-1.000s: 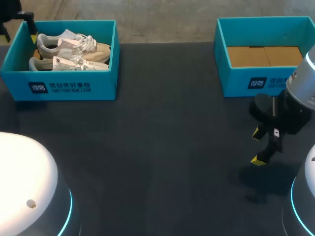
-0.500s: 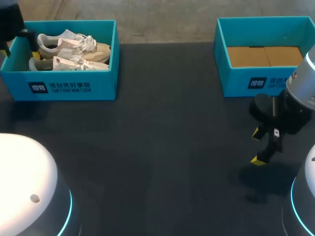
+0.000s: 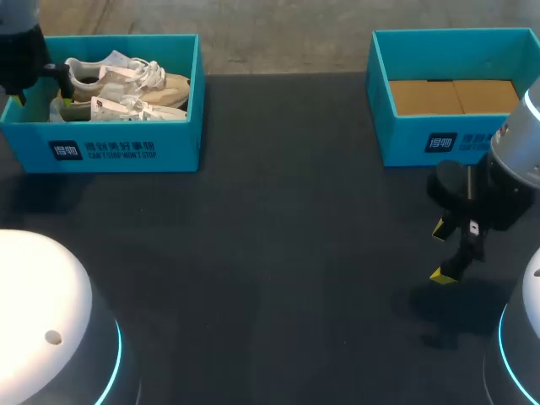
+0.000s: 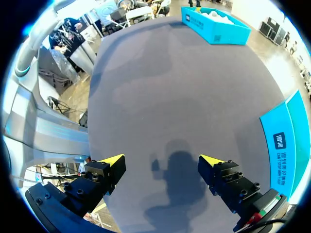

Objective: Take the shoe out of the shoebox, open the shoe tongue, remove and reinsert the insole, then place the shoe into the shoebox

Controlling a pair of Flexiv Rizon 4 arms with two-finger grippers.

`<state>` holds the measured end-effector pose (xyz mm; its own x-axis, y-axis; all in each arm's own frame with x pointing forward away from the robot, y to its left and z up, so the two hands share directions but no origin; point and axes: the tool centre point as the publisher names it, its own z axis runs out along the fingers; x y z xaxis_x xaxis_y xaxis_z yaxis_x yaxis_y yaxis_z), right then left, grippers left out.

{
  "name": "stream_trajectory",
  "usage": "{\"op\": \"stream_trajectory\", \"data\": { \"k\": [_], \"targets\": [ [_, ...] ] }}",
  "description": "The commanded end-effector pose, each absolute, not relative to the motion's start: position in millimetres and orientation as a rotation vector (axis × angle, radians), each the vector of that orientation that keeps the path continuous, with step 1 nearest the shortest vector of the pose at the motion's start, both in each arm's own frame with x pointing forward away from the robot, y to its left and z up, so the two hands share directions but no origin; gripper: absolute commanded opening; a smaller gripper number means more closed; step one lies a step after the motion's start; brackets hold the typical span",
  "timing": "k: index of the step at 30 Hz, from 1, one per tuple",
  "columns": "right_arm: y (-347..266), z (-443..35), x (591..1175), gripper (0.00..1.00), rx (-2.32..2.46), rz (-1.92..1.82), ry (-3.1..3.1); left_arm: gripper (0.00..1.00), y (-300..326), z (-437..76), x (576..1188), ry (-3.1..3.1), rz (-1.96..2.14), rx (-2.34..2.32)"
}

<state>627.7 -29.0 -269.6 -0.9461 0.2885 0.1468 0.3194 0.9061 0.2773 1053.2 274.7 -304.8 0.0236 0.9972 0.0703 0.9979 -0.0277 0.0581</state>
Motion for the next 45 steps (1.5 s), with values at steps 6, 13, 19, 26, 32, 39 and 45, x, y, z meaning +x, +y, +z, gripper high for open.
{"op": "stream_trajectory", "data": {
  "k": [6, 13, 19, 26, 32, 39, 45],
  "targets": [
    [-28.9, -270.3, 626.2, 1.0, -0.476, -0.457, -2.97, 1.0, 267.4, -318.4, 1067.5, -2.19, -0.13, -2.202],
    [-28.9, -270.3, 626.2, 1.0, -0.476, -0.457, -2.97, 0.95, 269.4, -329.0, 1071.2, -2.175, -0.118, -2.179],
    [-28.9, -270.3, 626.2, 1.0, -0.476, -0.457, -2.97, 0.9, 272.0, -338.2, 1070.0, -2.159, -0.102, -2.163],
    [-28.9, -270.3, 626.2, 1.0, -0.476, -0.457, -2.97, 0.9, 272.5, -347.8, 1068.5, -2.141, -0.094, -2.152],
    [-28.9, -270.3, 626.2, 1.0, -0.476, -0.457, -2.97, 0.9, 272.9, -362.9, 1067.3, -2.118, -0.081, -2.132],
    [-28.9, -270.3, 626.2, 1.0, -0.476, -0.457, -2.97, 0.87, 271.4, -369.1, 1065.0, -2.103, -0.075, -2.127],
    [-28.9, -270.3, 626.2, 1.0, -0.476, -0.457, -2.97, 0.86, 270.4, -375.6, 1066.8, -2.109, -0.058, -2.108]
  ]
}}
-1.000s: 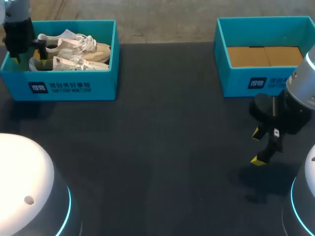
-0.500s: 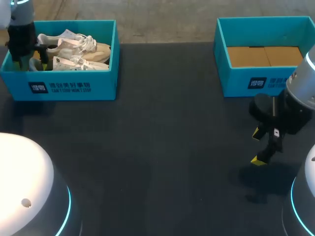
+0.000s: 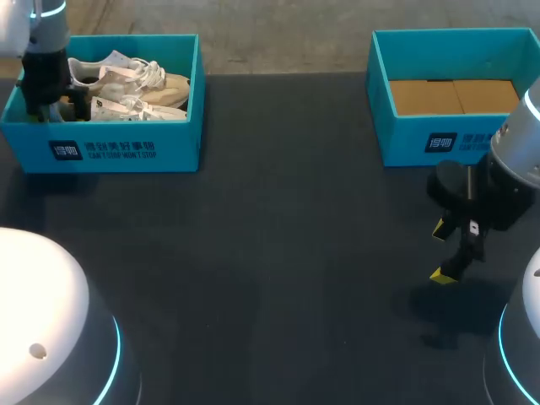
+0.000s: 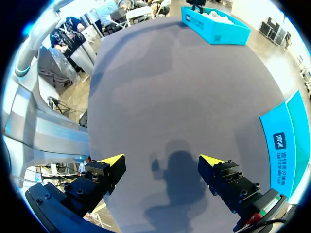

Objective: Take the shoe out of the shoebox, open the shoe tongue, remove and reinsert the insole, then place the shoe into the shoebox

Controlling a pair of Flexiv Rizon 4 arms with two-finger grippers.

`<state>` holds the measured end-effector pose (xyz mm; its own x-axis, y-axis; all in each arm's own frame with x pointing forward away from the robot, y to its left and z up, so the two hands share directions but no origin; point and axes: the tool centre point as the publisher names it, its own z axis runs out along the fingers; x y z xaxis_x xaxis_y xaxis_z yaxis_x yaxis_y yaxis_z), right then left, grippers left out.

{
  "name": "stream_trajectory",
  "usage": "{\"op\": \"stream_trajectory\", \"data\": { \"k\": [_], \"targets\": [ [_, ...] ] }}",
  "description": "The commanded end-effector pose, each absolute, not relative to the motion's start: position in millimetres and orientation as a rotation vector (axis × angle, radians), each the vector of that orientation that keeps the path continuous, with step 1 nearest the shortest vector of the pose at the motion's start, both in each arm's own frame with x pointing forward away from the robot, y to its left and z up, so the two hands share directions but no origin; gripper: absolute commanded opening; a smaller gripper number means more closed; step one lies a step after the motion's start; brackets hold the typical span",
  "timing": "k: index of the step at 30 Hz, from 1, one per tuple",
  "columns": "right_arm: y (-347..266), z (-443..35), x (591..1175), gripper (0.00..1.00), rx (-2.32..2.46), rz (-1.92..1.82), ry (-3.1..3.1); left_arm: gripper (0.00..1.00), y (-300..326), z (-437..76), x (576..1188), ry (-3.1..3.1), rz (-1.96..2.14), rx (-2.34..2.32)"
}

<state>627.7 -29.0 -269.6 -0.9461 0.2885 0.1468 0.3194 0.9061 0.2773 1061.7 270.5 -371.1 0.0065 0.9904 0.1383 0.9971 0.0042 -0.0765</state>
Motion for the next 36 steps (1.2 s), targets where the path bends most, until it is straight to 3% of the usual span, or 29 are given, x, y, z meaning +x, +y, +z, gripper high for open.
{"op": "stream_trajectory", "data": {
  "k": [1, 8, 17, 24, 25, 30, 32, 36],
  "targets": [
    [-28.9, -270.3, 626.2, 1.0, -0.476, -0.457, -2.97, 0.86, 270.9, -376.5, 1066.9, -2.109, -0.056, -2.106],
    [-28.9, -270.3, 626.2, 1.0, -0.476, -0.457, -2.97, 0.85, 273.5, -384.0, 1065.7, -2.099, -0.06, -2.099],
    [-28.9, -270.3, 626.2, 1.0, -0.476, -0.457, -2.97, 0.71, 274.5, -392.2, 1067.0, -2.101, -0.05, -2.075],
    [-28.9, -270.3, 626.2, 1.0, -0.476, -0.457, -2.97, 0.69, 272.1, -396.2, 1068.9, -2.089, -0.054, -2.071],
    [-28.9, -270.3, 626.2, 1.0, -0.476, -0.457, -2.97, 0.59, 271.5, -396.3, 1068.7, -2.084, -0.058, -2.073],
    [-28.9, -270.3, 626.2, 1.0, -0.476, -0.457, -2.97, 0.39, 270.0, -397.5, 1068.0, -2.069, -0.072, -2.08],
    [-28.9, -270.3, 626.2, 1.0, -0.476, -0.457, -2.97, 0.15, 269.7, -398.1, 1067.4, -2.063, -0.076, -2.083],
    [-28.9, -270.3, 626.2, 1.0, -0.476, -0.457, -2.97, 0.0, 269.8, -399.8, 1066.4, -2.055, -0.08, -2.087]
  ]
}}
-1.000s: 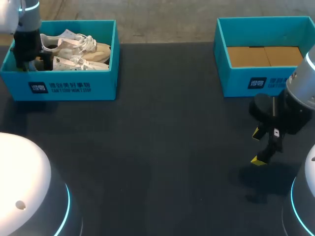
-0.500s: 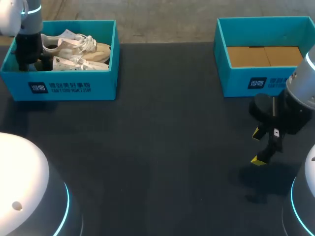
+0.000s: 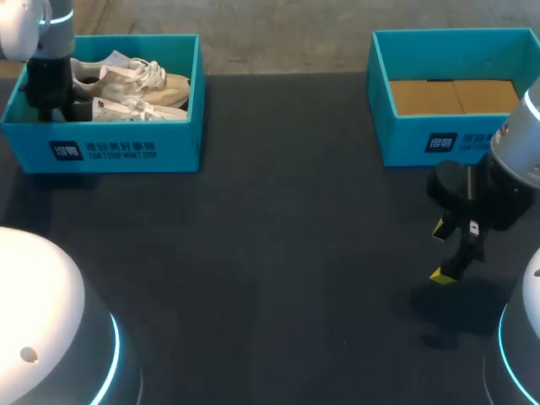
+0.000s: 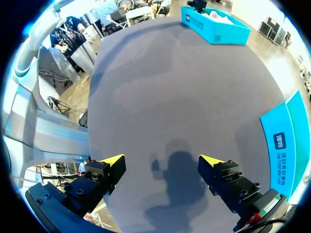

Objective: Take the shoe out of the shoebox, open the shoe tongue, remove and reinsert the insole, then place the shoe into the shoebox

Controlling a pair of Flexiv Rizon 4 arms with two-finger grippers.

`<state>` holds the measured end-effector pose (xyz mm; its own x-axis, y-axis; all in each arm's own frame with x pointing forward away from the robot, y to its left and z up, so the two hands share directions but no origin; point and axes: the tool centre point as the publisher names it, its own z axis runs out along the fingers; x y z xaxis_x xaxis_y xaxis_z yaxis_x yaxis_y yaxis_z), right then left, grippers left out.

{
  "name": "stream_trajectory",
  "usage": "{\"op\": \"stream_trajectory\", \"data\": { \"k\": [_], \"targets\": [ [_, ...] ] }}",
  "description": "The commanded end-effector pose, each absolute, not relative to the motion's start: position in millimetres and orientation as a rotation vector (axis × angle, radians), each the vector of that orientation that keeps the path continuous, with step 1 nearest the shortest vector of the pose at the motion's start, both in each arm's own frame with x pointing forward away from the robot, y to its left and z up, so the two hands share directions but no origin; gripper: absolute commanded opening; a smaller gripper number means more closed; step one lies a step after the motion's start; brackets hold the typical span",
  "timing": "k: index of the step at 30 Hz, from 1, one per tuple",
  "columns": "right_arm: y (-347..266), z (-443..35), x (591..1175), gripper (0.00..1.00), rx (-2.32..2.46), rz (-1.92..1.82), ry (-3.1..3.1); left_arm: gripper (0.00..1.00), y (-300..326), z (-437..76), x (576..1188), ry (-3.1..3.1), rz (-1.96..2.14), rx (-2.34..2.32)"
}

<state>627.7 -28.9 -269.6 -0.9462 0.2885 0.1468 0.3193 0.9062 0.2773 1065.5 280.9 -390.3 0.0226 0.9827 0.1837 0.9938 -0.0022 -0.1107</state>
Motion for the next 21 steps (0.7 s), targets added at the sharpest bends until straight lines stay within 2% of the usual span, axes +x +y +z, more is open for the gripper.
{"op": "stream_trajectory", "data": {
  "k": [1, 21],
  "targets": [
    [-28.9, -270.3, 626.2, 1.0, -0.476, -0.457, -2.97, 0.0, 269.8, -400.0, 1066.0, -2.053, -0.082, -2.088],
    [-28.9, -270.3, 626.2, 1.0, -0.476, -0.457, -2.97, 0.0, 274.9, -366.6, 1070.8, -2.077, -0.104, -2.15]
  ]
}}
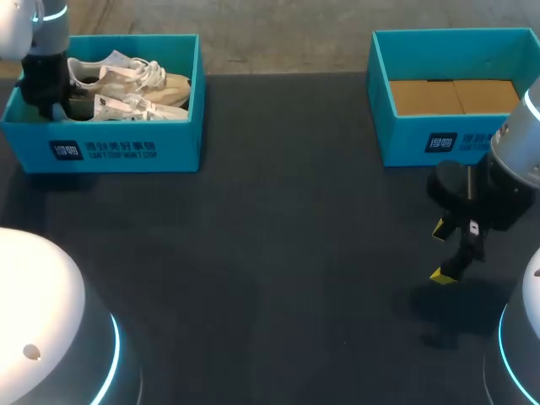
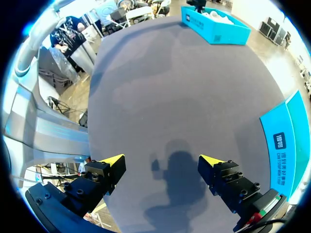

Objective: Take the shoe out of the shoebox, open the shoe tongue, remove and reinsert the insole, then place the shoe into the shoebox

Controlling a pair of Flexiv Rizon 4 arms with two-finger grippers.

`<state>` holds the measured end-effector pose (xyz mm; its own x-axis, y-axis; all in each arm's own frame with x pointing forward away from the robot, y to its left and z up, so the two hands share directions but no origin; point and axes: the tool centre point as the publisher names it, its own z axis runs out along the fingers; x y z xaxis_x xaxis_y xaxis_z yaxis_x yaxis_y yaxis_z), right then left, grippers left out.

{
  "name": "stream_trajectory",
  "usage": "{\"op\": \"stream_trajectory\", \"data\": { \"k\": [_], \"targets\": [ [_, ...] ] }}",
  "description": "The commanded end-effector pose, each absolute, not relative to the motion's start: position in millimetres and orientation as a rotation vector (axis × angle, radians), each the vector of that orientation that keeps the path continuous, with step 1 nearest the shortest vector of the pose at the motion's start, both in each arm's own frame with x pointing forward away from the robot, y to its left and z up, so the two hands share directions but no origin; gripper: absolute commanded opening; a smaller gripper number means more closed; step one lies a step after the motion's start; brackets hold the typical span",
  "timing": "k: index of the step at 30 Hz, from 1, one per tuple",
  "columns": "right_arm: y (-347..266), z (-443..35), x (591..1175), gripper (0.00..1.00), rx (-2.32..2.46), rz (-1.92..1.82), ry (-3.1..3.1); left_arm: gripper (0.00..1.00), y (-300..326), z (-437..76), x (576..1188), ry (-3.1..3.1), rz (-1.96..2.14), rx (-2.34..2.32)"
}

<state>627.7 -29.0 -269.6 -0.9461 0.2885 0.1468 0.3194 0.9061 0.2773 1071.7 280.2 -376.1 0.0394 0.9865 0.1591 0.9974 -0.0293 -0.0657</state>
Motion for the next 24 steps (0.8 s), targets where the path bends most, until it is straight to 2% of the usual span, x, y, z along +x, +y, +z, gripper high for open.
{"op": "stream_trajectory", "data": {
  "k": [1, 24],
  "targets": [
    [-28.9, -270.3, 626.2, 1.0, -0.476, -0.457, -2.97, 0.0, 275.0, -364.7, 1071.7, -2.08, -0.104, -2.151],
    [-28.9, -270.3, 626.2, 1.0, -0.476, -0.457, -2.97, 0.0, 289.2, -337.6, 1093.2, -2.146, -0.115, -2.134]
  ]
}}
